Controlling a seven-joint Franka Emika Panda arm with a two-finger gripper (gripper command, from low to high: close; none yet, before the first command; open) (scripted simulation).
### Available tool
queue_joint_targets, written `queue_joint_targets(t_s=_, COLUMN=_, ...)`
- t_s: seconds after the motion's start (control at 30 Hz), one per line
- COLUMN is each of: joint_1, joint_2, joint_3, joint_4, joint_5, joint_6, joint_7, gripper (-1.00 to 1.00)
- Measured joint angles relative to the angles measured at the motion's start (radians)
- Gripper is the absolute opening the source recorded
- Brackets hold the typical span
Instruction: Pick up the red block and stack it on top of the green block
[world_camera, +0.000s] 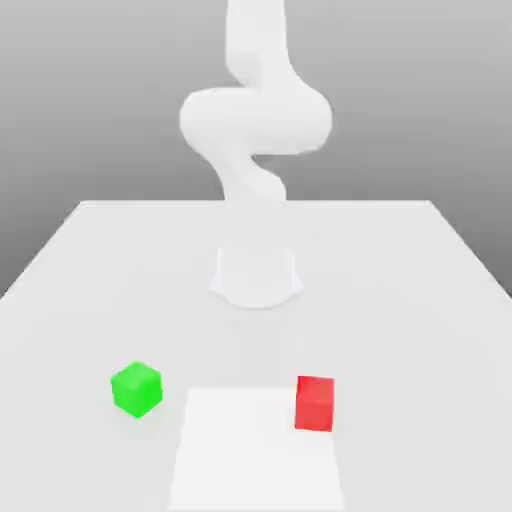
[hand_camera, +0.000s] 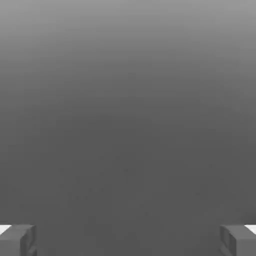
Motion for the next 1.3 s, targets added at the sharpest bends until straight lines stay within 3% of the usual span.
queue_joint_targets(t_s=0.27, joint_1=0.054, joint_2=0.226, joint_3=0.014, joint_4=-0.143, joint_5=-0.128, joint_6=0.129, joint_7=-0.246, gripper=0.0)
queue_joint_targets(t_s=0.5, joint_1=0.112, joint_2=0.417, joint_3=-0.023, joint_4=-0.265, joint_5=-0.179, joint_6=0.242, joint_7=-0.5, gripper=0.0)
queue_joint_targets(t_s=0.73, joint_1=0.186, joint_2=0.591, joint_3=-0.068, joint_4=-0.392, joint_5=-0.125, joint_6=0.366, joint_7=-0.831, gripper=0.0)
queue_joint_targets(t_s=0.9, joint_1=0.239, joint_2=0.696, joint_3=-0.063, joint_4=-0.474, joint_5=0.017, joint_6=0.45, joint_7=-1.123, gripper=0.0)
queue_joint_targets(t_s=1.3, joint_1=0.246, joint_2=0.837, joint_3=-0.074, joint_4=-0.445, joint_5=-0.02, joint_6=0.526, joint_7=-1.113, gripper=0.0)
